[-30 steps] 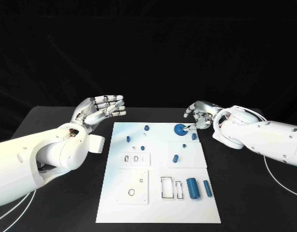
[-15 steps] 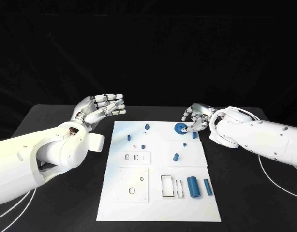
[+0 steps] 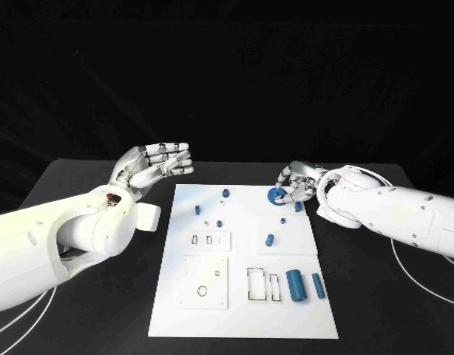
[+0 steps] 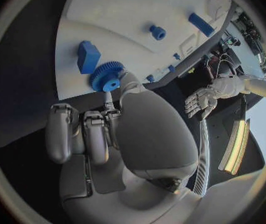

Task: Assemble the parts on the task board

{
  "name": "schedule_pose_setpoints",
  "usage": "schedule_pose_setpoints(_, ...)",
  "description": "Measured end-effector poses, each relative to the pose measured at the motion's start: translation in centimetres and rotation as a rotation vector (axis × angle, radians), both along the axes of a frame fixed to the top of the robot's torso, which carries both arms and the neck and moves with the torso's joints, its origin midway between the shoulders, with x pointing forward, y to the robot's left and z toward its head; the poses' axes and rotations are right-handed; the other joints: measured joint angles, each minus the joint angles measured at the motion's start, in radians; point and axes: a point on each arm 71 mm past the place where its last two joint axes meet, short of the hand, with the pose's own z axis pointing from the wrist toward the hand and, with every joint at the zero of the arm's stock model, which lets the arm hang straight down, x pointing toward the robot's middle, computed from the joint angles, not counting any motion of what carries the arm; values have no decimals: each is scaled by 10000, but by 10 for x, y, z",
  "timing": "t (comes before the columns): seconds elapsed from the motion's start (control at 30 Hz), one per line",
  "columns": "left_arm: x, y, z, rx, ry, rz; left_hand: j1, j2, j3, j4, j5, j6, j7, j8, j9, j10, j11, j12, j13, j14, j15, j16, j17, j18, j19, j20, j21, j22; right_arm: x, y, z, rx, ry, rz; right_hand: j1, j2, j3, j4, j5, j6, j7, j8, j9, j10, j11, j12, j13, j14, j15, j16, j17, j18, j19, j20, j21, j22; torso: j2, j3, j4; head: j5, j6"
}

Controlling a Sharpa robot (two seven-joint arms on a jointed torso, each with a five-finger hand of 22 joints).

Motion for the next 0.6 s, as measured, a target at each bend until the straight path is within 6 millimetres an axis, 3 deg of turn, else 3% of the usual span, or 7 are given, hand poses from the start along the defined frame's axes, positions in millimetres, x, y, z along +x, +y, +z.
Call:
schedule_pose_setpoints(0.4,0,0,0,5,8,4,39,-39,0,0,0,0,0,0,0,0,0,0,0,0,0,0,11,0,0,0,0,-17,1,-2,0,-120,-61,9,99,-1,431,-37,-21,94,24,-168,-156,0,0,0,-2,0,0,0,-2,0,36,-36,41,-1,1,8,-7,8,-11)
schedule_pose_setpoints(0.6,0,1,0,10,14,8,39,-39,0,0,0,0,0,0,0,0,0,0,0,0,0,0,11,0,0,0,0,-17,1,-2,0,-197,-133,79,504,-334,1451,-101,42,328,60,-452,-429,0,0,2,-3,-1,-1,39,-2,0,36,-36,83,-2,3,13,-10,11,-21)
